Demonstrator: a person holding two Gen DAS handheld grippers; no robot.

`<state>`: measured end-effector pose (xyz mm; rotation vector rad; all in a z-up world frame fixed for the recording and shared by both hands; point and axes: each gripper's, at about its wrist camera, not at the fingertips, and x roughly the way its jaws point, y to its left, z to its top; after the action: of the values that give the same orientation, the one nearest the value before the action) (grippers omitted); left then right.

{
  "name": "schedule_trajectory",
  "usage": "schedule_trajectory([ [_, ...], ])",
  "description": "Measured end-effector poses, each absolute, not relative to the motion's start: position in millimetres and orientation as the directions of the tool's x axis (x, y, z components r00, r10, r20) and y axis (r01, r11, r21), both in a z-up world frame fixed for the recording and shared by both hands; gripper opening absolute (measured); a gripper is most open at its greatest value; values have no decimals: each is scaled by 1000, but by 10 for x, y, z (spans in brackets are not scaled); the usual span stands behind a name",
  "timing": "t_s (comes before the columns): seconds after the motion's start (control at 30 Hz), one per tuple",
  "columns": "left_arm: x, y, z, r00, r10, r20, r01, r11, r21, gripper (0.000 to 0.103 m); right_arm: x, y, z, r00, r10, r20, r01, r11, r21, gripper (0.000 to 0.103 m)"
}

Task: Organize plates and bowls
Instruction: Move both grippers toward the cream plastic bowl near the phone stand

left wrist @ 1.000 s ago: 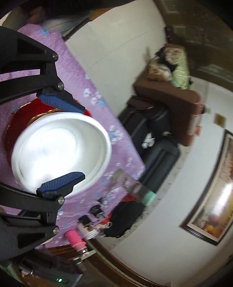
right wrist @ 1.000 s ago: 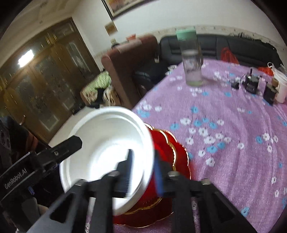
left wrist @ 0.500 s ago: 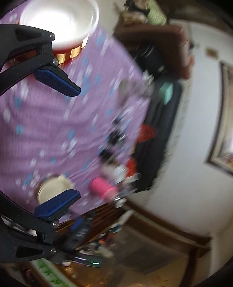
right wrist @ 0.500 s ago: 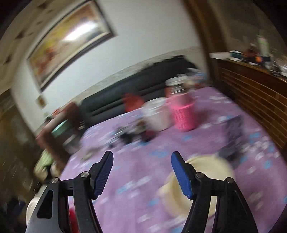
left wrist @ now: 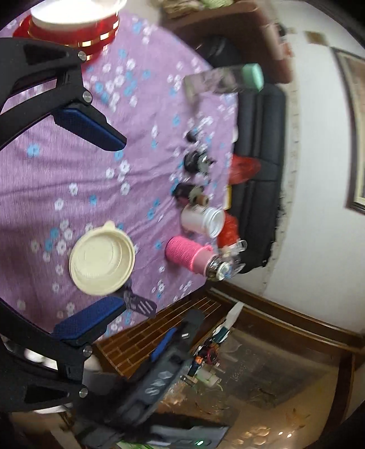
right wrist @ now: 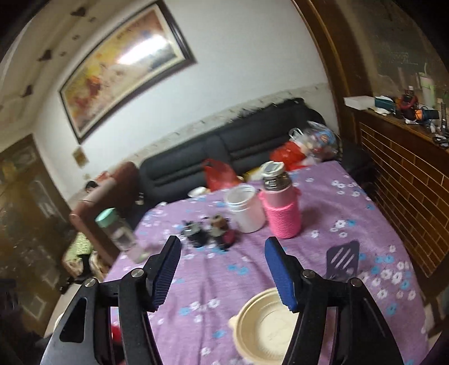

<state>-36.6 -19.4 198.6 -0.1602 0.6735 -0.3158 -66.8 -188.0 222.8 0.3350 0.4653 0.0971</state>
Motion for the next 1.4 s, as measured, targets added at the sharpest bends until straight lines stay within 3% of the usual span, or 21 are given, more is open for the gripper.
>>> schedule_trajectory([
  [0.13,-807,-50,1764,840,-202,-503,150,978,-143,103,-1097,-1638,1805,893,128,-431,-21,969,244,84],
  [0.27,-1003,36,1489,843,-161,-514,114,986,-121,103,-1264,-1532,1291,852,81,-517,11,985,174,85],
  [0.47,-1125,46,1350,847,-123,-517,103,992,-67,103,-1318,-1718,809,792,72,-606,92,968,235,85],
  [0.77,-1059,71,1212,807,-108,-581,84,994,-68,103,-1437,-1693,855,812,-10,-584,133,977,168,85],
  [1.4,-713,8,1138,710,-157,-687,106,988,-116,103,-1082,-1512,927,808,-25,-589,115,987,116,85],
])
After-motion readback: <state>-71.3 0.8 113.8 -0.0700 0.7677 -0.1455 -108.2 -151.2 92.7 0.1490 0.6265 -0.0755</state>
